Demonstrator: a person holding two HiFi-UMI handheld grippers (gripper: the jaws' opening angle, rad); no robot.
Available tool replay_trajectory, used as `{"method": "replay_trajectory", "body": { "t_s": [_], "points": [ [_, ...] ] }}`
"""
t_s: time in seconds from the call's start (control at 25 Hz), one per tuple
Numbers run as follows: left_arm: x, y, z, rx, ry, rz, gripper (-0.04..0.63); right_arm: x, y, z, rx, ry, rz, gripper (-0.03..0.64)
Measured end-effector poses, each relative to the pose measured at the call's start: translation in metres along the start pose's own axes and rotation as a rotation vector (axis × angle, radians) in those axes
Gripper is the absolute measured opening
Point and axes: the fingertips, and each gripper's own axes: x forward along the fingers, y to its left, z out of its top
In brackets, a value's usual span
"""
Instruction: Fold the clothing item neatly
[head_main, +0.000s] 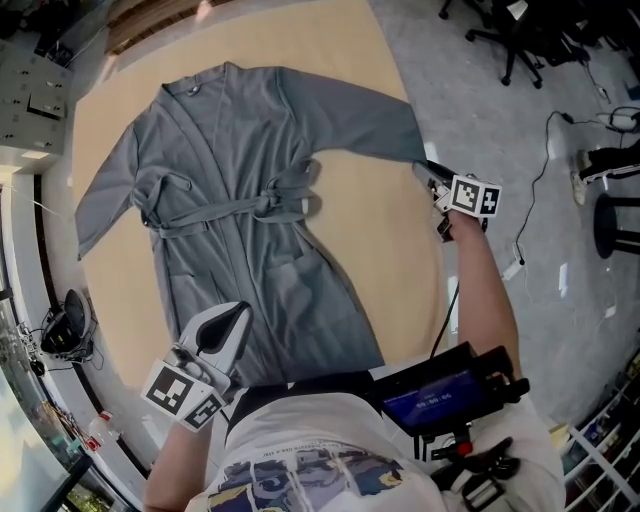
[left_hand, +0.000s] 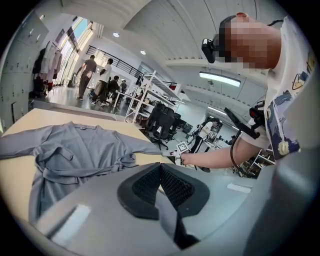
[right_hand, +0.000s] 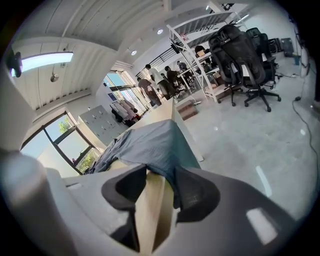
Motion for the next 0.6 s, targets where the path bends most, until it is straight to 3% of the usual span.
{"method": "replay_trajectory", "body": {
  "t_s": [0.12, 0.4, 0.6],
  "points": [
    [0.0, 0.001, -0.001, -0.007, -0.006, -0.003, 0.003, -0.004, -0.002, 0.002, 0.018, -0.027, -0.01, 0.162],
    [-0.006, 0.003, -0.006, -0.009, -0.018, 0.0, 0.003, -0.016, -0.008, 0.012, -0.069, -0.05, -0.113, 0.017],
    [-0.016, 0.005, -0.009, -0.017, -0.035, 0.01, 0.003, -0.023, -0.002, 0.024, -0.167, -0.042, -0.176, 0.014]
  ]
}}
